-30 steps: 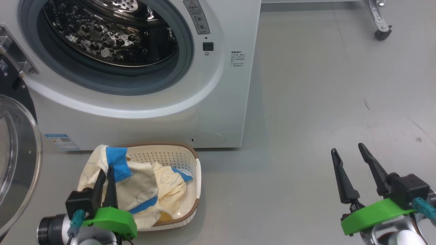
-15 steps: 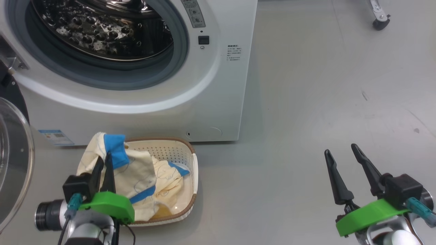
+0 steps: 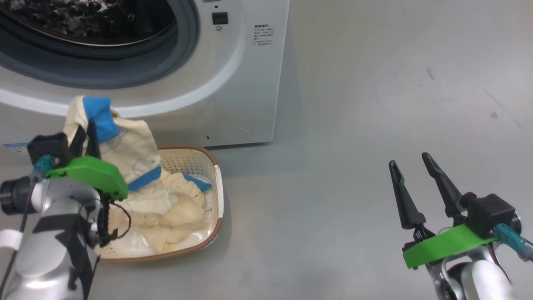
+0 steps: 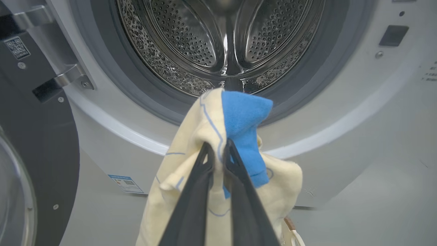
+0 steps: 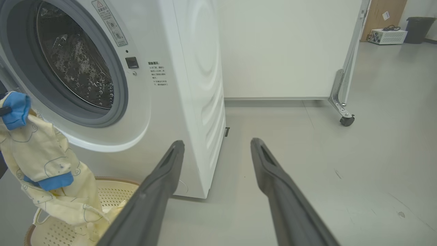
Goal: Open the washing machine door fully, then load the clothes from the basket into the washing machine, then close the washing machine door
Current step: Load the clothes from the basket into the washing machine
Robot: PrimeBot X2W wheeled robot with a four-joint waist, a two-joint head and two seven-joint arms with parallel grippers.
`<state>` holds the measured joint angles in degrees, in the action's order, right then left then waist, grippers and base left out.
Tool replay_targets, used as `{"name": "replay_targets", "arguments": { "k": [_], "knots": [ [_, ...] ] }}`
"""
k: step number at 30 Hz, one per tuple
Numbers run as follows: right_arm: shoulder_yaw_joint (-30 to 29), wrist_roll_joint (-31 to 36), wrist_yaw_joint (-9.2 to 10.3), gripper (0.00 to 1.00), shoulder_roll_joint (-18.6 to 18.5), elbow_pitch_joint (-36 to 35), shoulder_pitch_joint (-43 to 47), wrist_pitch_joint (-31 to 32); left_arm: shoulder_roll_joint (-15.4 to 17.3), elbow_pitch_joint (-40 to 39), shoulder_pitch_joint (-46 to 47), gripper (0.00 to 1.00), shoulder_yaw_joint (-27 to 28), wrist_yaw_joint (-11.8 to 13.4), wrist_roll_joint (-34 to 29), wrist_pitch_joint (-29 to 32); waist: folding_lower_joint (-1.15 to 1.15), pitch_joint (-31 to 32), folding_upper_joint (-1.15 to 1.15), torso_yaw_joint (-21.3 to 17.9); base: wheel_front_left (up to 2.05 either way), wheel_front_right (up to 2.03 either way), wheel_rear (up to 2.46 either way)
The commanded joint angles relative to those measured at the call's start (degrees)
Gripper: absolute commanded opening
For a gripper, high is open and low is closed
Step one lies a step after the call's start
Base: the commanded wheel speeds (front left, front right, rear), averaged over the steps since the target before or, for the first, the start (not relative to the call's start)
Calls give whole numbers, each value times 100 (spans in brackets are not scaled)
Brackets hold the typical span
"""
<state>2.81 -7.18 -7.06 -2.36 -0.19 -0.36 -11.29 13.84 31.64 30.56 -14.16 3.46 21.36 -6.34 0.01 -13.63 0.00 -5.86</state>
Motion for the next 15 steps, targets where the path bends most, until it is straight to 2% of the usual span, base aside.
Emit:
{"name": "replay_targets", "arguments": {
  "k": [1, 15],
  "knots": [
    [149, -58, -43, 100, -52, -130, -257, -80, 292, -59, 425, 0, 258, -36, 31, 53, -1, -263, 0, -196, 0, 0, 0],
    [423, -211, -43, 100, -52, 58, -896, -331, 905, 1006, 2468, 0, 365, -483, 215, 974, -1, -1442, 0, -694, 0, 0, 0]
  ]
}}
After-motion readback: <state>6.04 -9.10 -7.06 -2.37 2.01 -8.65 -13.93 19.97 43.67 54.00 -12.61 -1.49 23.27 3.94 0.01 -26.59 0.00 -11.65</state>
